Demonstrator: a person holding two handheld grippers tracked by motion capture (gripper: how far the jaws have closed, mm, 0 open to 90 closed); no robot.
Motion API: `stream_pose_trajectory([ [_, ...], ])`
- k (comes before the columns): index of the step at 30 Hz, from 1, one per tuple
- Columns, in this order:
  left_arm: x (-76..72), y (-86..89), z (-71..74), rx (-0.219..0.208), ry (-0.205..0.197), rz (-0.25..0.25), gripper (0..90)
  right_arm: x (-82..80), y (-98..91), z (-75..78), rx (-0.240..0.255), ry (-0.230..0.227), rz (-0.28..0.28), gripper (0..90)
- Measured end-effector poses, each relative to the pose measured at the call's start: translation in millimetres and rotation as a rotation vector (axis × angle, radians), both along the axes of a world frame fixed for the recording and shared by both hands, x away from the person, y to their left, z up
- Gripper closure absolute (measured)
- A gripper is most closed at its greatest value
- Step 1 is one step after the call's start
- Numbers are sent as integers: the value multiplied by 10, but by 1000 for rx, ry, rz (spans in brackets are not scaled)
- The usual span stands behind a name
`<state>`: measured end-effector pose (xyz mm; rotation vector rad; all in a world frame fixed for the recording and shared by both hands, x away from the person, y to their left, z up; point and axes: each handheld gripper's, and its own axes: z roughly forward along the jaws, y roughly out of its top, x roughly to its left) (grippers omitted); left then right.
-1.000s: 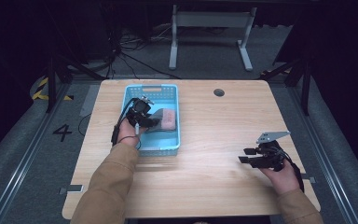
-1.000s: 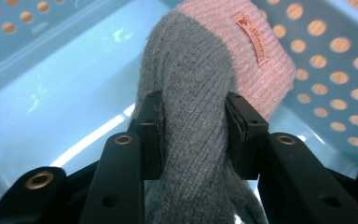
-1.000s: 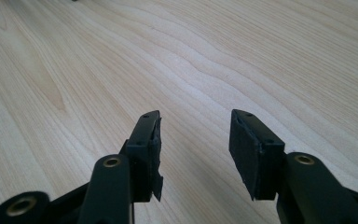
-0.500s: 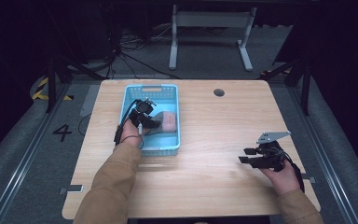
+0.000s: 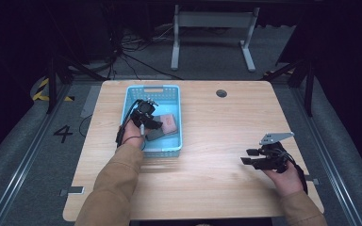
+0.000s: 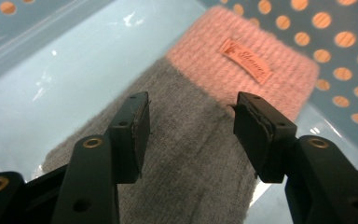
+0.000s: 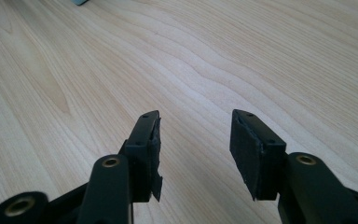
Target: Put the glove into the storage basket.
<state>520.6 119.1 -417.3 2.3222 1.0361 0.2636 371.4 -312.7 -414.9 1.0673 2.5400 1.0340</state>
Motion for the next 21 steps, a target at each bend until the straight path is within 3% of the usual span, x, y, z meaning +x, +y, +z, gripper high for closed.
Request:
stream_pose_trajectory([
  [11,-150,52,200,-107,-45,-13,433,47,55,8,-1,-3,15,533],
  [21,-470,42,486,-165,-114,-64,443,129,136,-6,-5,4,50,533],
])
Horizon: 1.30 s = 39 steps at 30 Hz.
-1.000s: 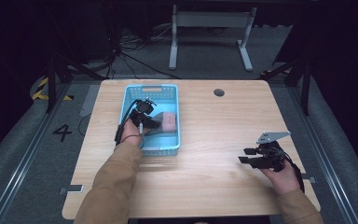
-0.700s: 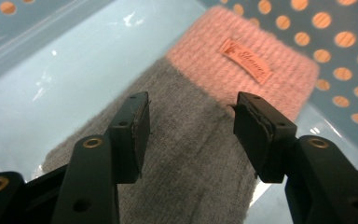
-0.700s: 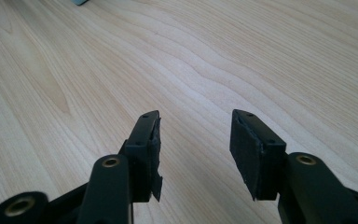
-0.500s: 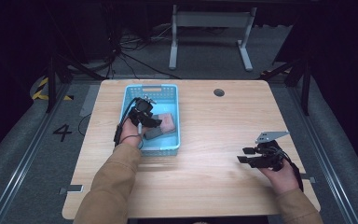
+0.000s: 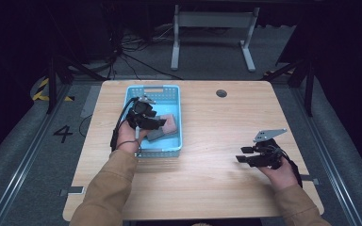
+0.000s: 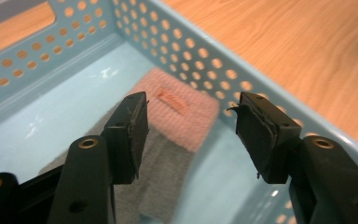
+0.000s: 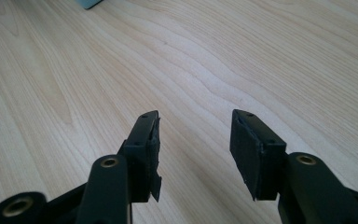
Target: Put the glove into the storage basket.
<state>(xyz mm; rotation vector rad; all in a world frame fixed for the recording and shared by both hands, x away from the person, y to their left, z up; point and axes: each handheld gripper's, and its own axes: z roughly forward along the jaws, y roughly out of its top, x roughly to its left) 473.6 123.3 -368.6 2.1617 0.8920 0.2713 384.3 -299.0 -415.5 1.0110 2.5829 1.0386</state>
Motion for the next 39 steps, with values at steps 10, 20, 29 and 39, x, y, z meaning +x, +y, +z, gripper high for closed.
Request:
stream_pose_trajectory([
  [10,-425,-69,170,-33,-29,-101,443,50,62,-3,-5,0,17,532],
  [20,-822,-136,141,-85,-68,-170,440,40,20,-39,-4,2,13,524],
  [29,-1057,-261,-80,-86,-35,-240,428,37,-12,-68,-4,5,11,525],
  [39,-1203,-242,-272,-114,3,-245,422,29,-28,-73,0,4,16,524],
])
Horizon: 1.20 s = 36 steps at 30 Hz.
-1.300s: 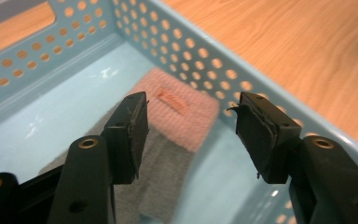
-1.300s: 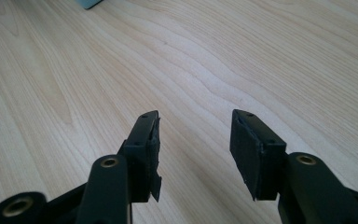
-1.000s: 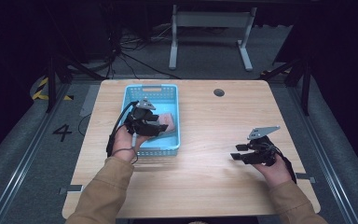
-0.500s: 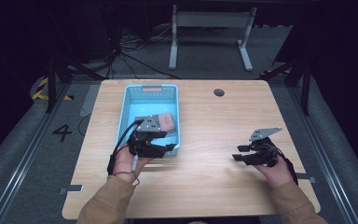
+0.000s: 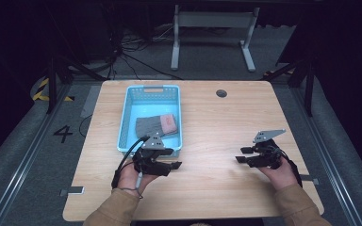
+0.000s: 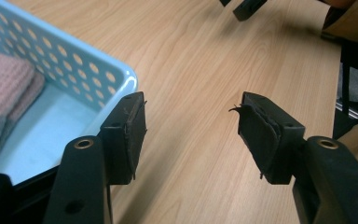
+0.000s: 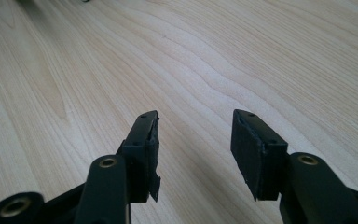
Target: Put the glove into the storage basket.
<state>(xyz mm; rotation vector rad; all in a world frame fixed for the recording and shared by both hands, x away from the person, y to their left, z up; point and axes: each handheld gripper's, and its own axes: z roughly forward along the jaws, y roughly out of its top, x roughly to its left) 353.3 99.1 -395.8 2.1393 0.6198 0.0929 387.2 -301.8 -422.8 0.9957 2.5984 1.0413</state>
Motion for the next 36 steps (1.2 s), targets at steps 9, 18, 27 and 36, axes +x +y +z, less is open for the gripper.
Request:
stream_pose_trajectory([
  [9,-71,62,-200,23,-11,30,414,4,-2,-7,1,-1,5,524],
  [18,28,42,-525,-1,37,43,416,4,2,-24,-5,-6,12,524],
  [27,63,-31,-672,60,36,58,404,31,11,-114,-23,12,22,524],
  [36,49,-86,-691,93,10,48,398,24,50,-172,-38,33,28,527],
])
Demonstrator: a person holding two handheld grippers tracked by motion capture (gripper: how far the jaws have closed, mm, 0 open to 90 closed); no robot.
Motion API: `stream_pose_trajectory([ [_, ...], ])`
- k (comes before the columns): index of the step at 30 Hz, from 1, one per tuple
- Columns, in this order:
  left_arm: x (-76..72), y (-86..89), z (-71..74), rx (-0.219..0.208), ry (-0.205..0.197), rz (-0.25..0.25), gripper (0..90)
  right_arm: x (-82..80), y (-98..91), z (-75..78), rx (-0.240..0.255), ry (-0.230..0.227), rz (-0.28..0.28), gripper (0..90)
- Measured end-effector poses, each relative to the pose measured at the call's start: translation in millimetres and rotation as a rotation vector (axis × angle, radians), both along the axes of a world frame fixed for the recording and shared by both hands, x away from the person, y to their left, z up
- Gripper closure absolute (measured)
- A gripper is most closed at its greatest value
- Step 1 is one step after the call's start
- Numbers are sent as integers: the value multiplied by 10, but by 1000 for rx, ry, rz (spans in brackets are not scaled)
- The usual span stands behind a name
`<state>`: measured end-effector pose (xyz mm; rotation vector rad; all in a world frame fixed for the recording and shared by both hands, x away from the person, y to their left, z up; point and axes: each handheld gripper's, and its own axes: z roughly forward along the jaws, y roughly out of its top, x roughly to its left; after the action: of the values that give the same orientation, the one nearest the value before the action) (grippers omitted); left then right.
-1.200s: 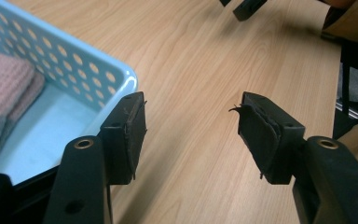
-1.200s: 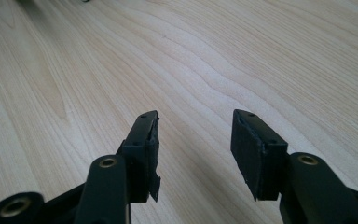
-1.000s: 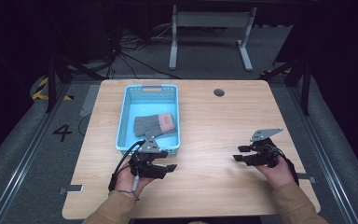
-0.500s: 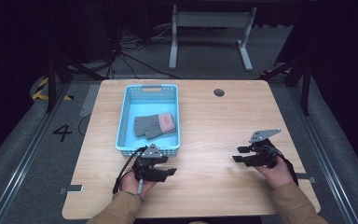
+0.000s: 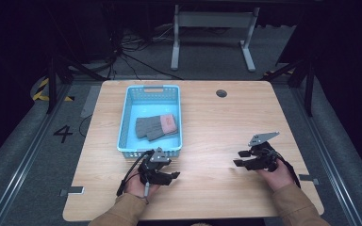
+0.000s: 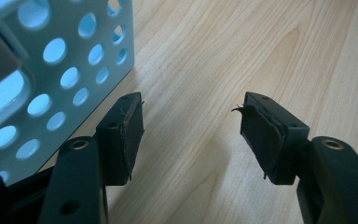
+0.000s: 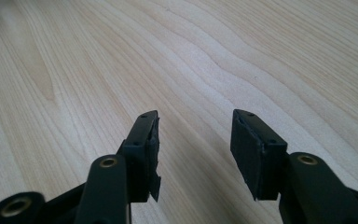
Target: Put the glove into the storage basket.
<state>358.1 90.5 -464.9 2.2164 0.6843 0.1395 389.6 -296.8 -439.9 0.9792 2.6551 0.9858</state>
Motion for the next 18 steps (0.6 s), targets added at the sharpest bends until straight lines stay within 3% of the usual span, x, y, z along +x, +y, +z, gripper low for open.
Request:
stream_pose_trajectory([
  [18,10,0,-2,4,17,-6,390,-19,-5,11,-7,-12,-14,520],
])
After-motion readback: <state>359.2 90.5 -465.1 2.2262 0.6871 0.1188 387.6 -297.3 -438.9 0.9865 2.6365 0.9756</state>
